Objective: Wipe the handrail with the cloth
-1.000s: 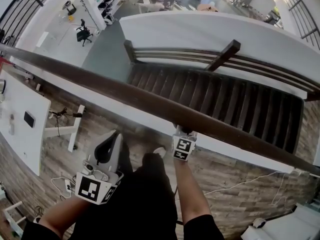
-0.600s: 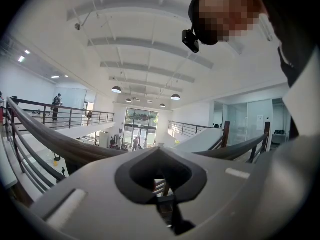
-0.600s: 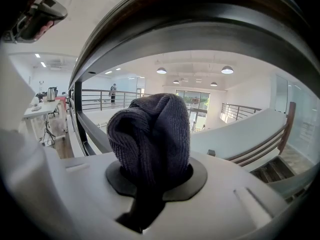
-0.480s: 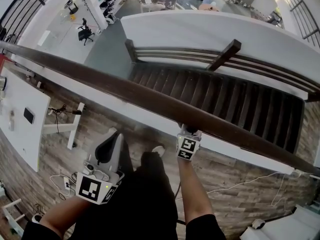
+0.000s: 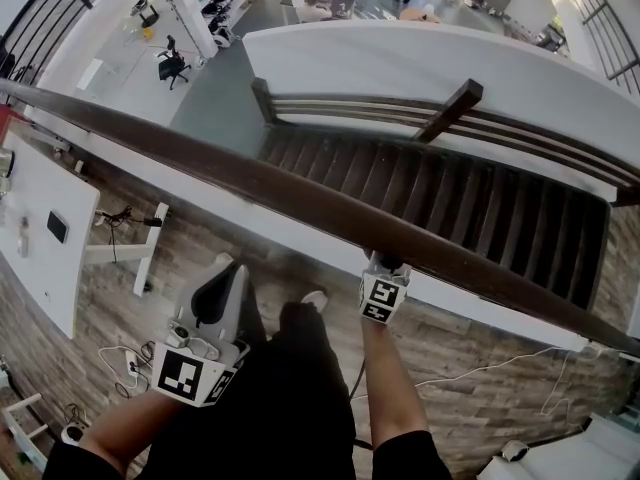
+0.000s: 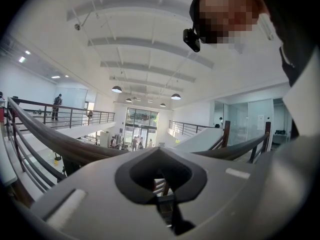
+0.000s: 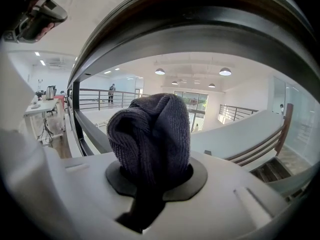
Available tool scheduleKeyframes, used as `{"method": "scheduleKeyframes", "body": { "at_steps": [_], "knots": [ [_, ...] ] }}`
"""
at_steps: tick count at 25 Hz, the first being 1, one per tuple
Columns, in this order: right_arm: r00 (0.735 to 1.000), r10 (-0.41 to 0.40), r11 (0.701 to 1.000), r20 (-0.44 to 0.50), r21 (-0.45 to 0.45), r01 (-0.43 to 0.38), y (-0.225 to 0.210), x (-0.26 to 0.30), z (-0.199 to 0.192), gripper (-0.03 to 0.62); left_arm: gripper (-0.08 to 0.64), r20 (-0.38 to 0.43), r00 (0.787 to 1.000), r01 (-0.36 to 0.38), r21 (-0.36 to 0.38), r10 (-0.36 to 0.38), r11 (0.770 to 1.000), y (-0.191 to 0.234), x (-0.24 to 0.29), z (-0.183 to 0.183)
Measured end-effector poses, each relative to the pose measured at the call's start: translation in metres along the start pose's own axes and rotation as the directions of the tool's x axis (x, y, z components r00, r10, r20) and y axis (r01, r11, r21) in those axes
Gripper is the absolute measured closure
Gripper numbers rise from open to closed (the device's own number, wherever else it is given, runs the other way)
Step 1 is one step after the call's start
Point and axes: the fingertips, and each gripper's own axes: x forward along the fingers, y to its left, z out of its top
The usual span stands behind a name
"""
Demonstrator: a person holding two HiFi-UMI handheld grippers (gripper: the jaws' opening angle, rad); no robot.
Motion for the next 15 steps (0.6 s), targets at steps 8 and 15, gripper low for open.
{"method": "scheduleKeyframes", "body": {
  "at_steps": [8, 15],
  "knots": [
    [1.000, -0.025, 1.000, -0.003, -0.001, 0.025, -0.019, -0.006, -0.009, 0.523, 0.560, 0.000, 1.000, 0.011, 0.012, -0.011, 1.000, -0.005, -0.003, 0.000],
    [1.000, 0.001, 1.000, -0.014, -0.025, -0.001, -0.022, -0.010, -0.005, 0.522, 0.560, -0.011, 1.000, 0.025, 0.008, -0.025, 1.000, -0.008, -0.005, -0.002]
  ]
}}
